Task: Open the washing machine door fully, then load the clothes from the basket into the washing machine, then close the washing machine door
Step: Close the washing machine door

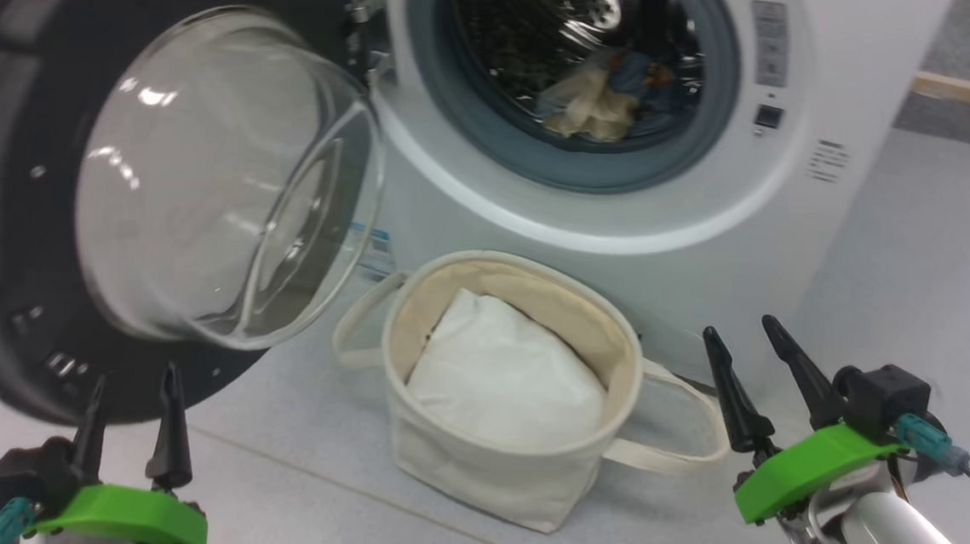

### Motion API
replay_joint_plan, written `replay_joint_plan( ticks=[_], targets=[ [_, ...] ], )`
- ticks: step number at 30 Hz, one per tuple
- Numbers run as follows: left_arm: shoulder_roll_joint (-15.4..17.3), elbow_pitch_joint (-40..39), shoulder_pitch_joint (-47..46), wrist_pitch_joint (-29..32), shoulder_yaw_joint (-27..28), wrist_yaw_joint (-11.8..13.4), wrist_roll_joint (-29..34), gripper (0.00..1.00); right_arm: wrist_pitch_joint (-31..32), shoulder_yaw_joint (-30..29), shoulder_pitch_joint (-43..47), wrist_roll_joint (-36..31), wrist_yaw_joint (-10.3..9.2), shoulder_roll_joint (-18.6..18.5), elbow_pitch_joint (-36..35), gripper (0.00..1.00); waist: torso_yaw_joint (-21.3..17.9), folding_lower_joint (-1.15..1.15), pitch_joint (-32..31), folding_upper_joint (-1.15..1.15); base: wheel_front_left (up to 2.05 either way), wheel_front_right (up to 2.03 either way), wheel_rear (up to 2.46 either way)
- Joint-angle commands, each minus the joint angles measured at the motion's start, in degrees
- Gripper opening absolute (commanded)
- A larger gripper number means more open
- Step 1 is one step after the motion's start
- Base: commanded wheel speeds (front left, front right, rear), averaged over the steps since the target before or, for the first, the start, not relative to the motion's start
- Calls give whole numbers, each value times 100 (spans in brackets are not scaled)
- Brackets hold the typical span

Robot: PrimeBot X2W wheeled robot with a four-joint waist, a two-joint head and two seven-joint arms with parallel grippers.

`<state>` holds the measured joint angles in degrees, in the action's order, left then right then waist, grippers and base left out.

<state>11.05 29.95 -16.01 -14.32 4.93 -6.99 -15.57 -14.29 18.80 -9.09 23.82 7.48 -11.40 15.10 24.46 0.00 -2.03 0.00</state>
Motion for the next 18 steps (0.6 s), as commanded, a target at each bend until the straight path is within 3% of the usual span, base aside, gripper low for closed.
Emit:
replay_joint_plan(
  ticks=[1,18],
  targets=[
    [138,-206,-129,-68,212,47,76,100,-71,85,-157,28,1,-26,-152,100,165,0,-16,0,0,0,0],
    [37,-665,216,-68,768,64,101,100,-71,658,-790,225,1,-63,77,100,470,0,212,0,0,0,0]
  ],
)
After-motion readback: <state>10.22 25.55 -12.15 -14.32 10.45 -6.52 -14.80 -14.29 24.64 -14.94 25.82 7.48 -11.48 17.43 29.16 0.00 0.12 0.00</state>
